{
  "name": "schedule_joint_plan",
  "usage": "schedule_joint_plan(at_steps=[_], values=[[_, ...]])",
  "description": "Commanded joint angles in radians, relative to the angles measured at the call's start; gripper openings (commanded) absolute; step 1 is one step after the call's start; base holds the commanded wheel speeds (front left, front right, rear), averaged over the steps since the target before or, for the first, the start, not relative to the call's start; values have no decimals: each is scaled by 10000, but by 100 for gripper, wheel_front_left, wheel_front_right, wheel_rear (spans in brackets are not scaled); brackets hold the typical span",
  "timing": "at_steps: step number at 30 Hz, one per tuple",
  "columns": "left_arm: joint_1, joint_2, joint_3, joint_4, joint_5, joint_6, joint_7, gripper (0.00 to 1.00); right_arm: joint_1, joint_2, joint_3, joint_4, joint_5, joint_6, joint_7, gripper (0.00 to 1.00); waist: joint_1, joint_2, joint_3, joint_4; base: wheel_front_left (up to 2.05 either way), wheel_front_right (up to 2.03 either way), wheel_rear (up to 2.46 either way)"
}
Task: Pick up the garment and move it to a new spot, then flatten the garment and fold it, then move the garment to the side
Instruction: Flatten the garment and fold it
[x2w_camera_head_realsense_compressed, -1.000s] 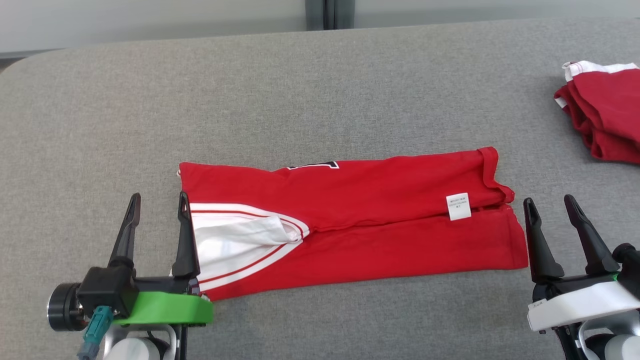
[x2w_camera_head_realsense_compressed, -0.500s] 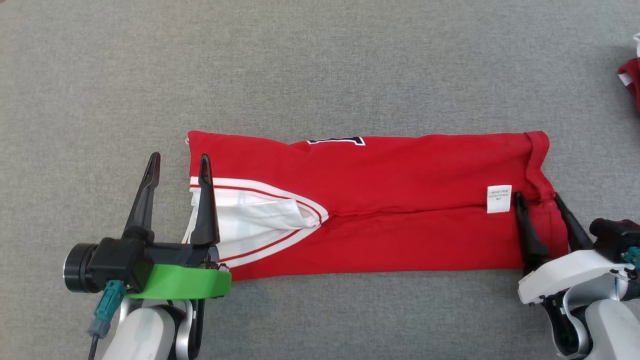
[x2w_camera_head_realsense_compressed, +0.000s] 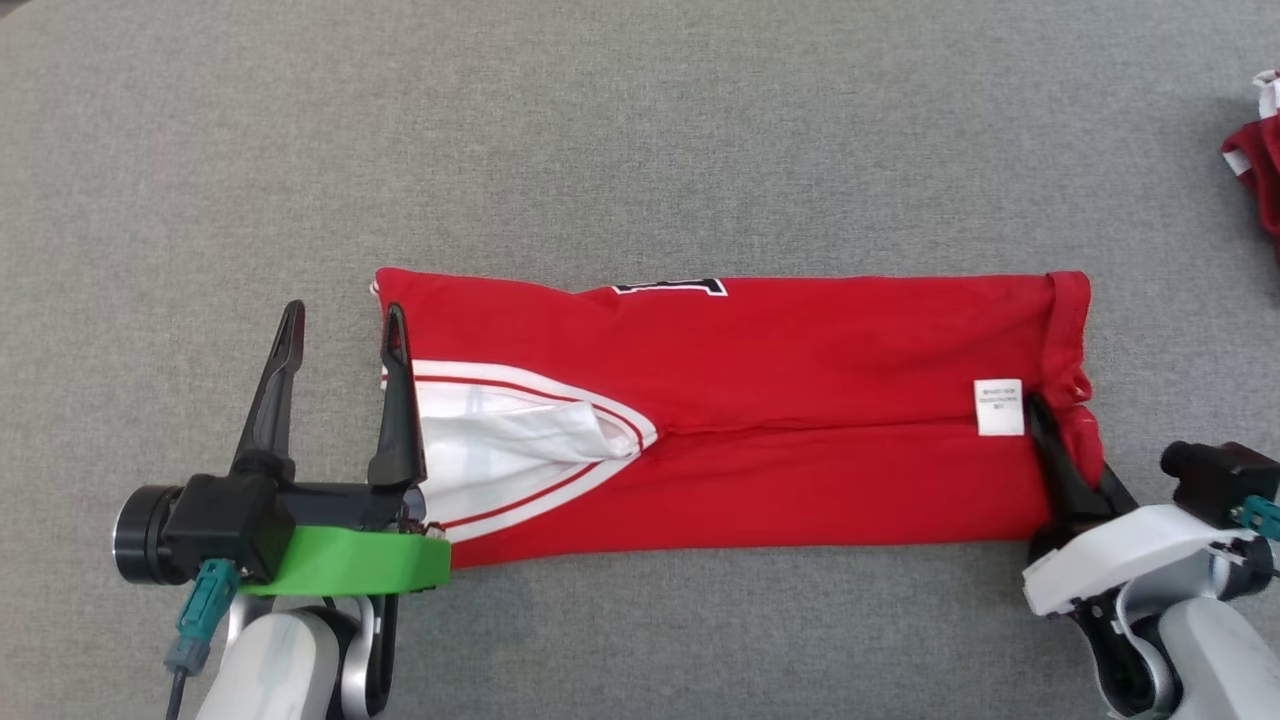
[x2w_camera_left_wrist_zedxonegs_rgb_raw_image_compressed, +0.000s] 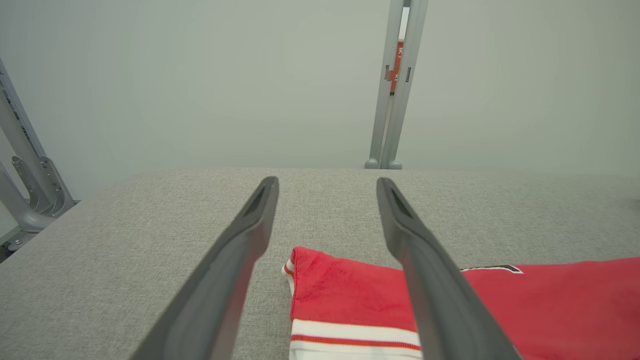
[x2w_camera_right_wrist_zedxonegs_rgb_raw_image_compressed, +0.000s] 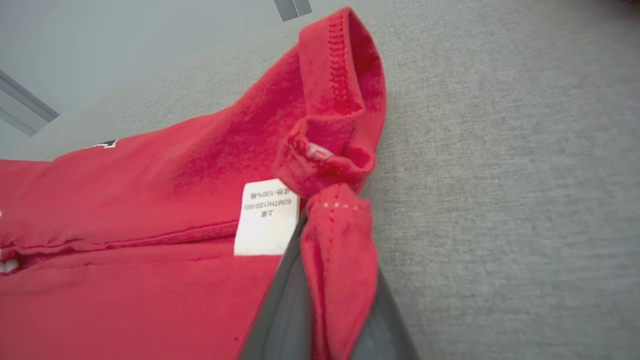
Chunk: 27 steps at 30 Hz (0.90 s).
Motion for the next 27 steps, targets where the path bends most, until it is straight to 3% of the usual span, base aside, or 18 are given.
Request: schedule_joint_plan(at_steps=[1,8,14,22,27], values=[[149,-6,61,39,40,-51,-30,100,212,-279,-230,28,114,-19,-118,0,1,0,-174,-154,0,0,0],[375,-66,165,98,163,-144,-29,100,760,-1182,-1443,284,505,-17,-475,0,1,0,-594,-335,0,0,0],[628,-24,219,181,186,-133,-31,100,716,-1616,-1750,-390,-107,-16,-231,0,1,0,-971,-518,0,0,0],[808,-65,66,330,101,-219,-29,100,76,-555,-14,-2962,-1160,-10,1495,0,1,0,-1467,-492,0,0,0],[642,-106,-71,425,67,-307,-26,100,-546,673,1617,-3024,-1027,-10,2112,0,1,0,-1512,-230,0,0,0]])
